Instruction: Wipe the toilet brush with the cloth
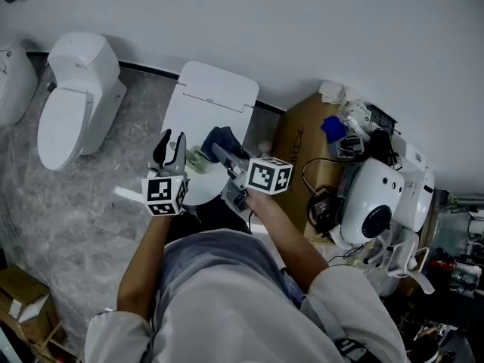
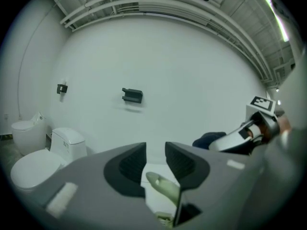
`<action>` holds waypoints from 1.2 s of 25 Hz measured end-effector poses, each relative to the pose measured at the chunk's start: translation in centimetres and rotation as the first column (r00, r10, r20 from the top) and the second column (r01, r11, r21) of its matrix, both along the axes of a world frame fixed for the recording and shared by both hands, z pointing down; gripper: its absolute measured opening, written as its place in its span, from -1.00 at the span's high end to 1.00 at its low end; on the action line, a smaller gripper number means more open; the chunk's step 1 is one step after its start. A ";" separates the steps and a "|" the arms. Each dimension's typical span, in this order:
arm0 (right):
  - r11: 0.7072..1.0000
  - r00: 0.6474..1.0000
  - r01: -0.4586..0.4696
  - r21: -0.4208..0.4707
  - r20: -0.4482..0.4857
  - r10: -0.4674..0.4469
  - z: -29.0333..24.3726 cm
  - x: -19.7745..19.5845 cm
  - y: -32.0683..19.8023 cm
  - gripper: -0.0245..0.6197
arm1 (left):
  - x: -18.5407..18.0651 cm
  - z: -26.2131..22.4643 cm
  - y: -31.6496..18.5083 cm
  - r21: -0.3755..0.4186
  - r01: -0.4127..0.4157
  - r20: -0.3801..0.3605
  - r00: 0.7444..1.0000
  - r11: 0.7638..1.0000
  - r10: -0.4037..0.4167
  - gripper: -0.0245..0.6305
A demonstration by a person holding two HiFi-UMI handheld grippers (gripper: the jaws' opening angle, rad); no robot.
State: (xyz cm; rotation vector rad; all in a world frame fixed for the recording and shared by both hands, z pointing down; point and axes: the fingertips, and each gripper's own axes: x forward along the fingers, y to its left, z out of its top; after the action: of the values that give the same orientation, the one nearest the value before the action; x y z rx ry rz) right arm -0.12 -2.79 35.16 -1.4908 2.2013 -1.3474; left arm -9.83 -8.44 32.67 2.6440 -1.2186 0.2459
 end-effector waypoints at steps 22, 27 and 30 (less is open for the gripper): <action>0.992 0.965 0.029 0.126 -0.261 0.005 -6.7 -1.3 4.7 0.60 | -5.5 -9.0 6.9 0.027 -0.068 -0.125 0.990 0.997 0.070 0.93; 0.986 0.936 0.039 0.163 -0.351 0.021 -9.1 -1.7 6.1 0.60 | -7.1 -10.8 8.4 -0.006 -0.083 -0.166 0.983 0.997 0.081 0.93; 0.982 0.926 0.022 0.188 -0.374 0.051 -10.6 -1.7 6.9 0.60 | -8.4 -12.1 8.9 -0.018 -0.068 -0.170 0.983 0.998 0.063 0.93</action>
State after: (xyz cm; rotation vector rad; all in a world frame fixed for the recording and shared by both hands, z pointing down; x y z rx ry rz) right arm -1.87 4.11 24.59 -1.8099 2.4492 -0.8678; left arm -18.19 0.51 20.54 2.6256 -1.0700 0.0446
